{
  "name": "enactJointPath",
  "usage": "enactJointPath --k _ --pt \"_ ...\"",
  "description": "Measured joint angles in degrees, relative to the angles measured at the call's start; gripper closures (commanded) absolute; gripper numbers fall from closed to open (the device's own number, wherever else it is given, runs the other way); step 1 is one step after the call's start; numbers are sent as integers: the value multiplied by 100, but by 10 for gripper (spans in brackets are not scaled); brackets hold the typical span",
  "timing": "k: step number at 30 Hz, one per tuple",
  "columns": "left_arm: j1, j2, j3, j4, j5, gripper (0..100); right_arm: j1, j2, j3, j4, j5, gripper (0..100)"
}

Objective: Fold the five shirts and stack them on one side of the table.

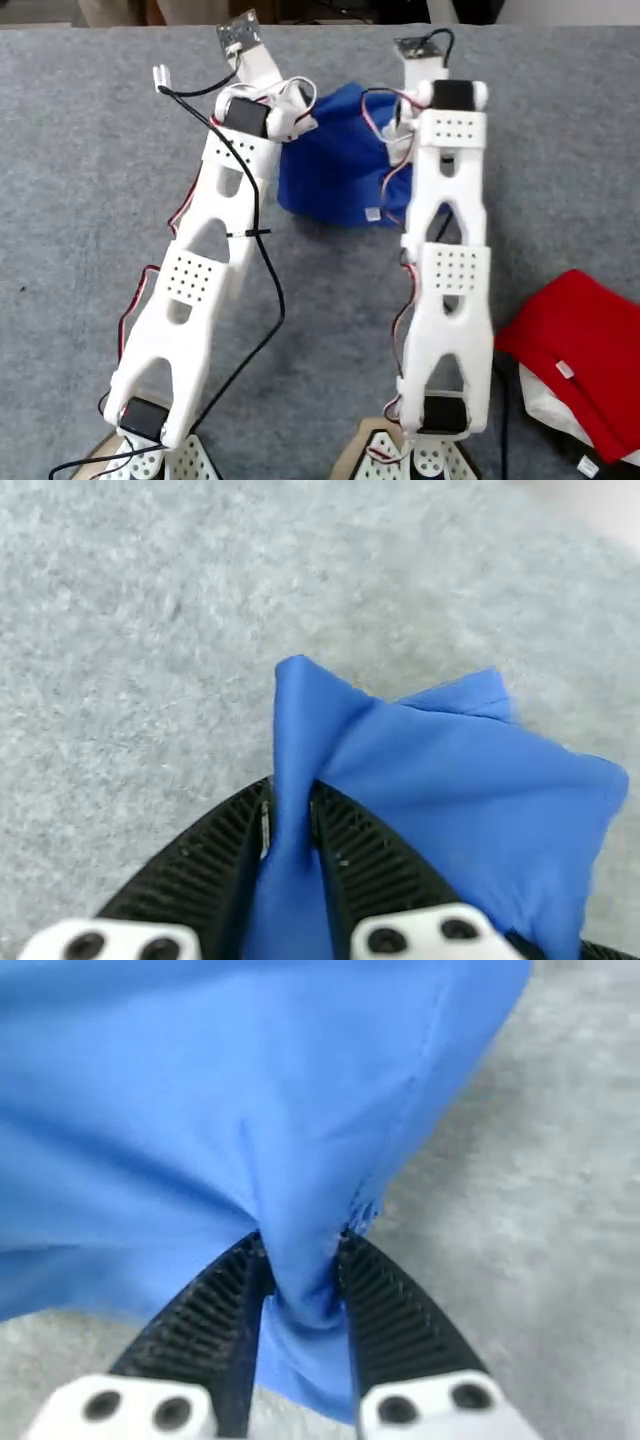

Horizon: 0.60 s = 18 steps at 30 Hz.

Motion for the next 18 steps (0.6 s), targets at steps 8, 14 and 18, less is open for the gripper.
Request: enactJointPath --k 8,14,18 --pt "466 -475 0 70 18 982 440 -2813 2593 0 9 995" --pt "1213 -1248 0 343 18 982 1327 -4738 4246 0 220 995" --pt "1802 -1600 0 343 18 982 2242 -5864 4897 9 563 995"
